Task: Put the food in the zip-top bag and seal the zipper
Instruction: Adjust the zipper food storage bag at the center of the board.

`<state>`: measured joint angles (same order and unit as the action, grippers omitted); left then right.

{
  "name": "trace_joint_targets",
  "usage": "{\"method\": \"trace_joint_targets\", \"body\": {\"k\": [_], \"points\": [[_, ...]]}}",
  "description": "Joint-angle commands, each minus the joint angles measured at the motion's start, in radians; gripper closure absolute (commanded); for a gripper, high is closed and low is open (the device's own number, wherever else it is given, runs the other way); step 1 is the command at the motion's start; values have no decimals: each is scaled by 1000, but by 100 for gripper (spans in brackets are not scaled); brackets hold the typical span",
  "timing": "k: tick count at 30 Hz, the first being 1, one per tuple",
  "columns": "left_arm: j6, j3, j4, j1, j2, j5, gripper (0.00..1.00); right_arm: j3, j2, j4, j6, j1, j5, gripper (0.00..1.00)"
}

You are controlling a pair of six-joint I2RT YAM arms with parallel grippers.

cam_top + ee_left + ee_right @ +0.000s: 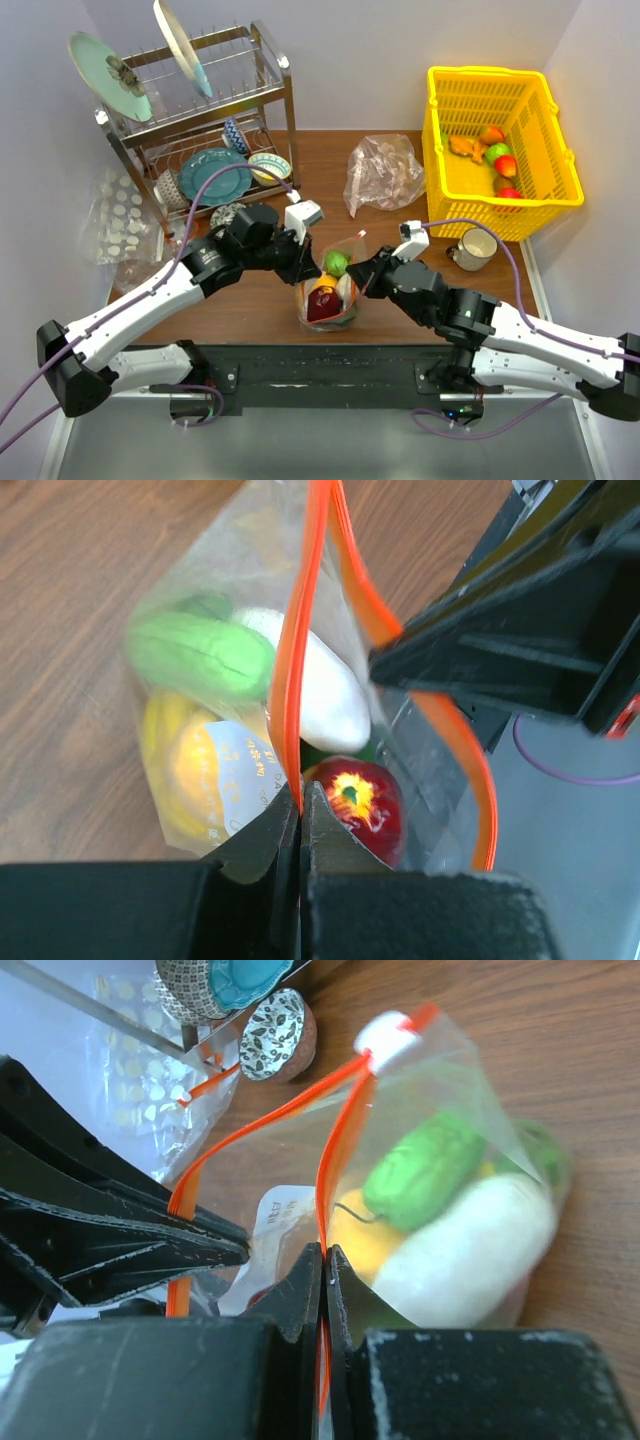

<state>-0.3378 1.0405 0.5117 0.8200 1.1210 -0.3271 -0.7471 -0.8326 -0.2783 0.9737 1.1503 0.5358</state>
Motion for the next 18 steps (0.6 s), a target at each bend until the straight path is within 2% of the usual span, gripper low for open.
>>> {"method": "trace_joint_targets", "body": {"k": [1,5,7,11,12,14,16,17,18], "points": [[3,90,-56,7,31,-12,95,-67,-33,25,69,0,64,100],[11,89,-82,8,54,-32,93,-66,-37,16,118,0,79,100],[11,81,-102,7,60,-55,88,-60,-31,13,138,0,89,100],[5,64,-151,8,69,-102,70,-61,-26,11,151,2,108,100],[3,64,-159,8,71,-116,63,-64,-29,2,154,0,107,100],[0,61,-185,8,82,-144,55,-72,-34,-7,152,0,107,100],[-4,59,-203,8,92,-182,53,-78,-39,-12,158,0,108,100],[-4,59,-208,10,108,-200,46,-78,-42,-15,161,0,108,100],[-4,56,-213,10,117,-205,44,-80,-42,-16,164,0,110,100]]}}
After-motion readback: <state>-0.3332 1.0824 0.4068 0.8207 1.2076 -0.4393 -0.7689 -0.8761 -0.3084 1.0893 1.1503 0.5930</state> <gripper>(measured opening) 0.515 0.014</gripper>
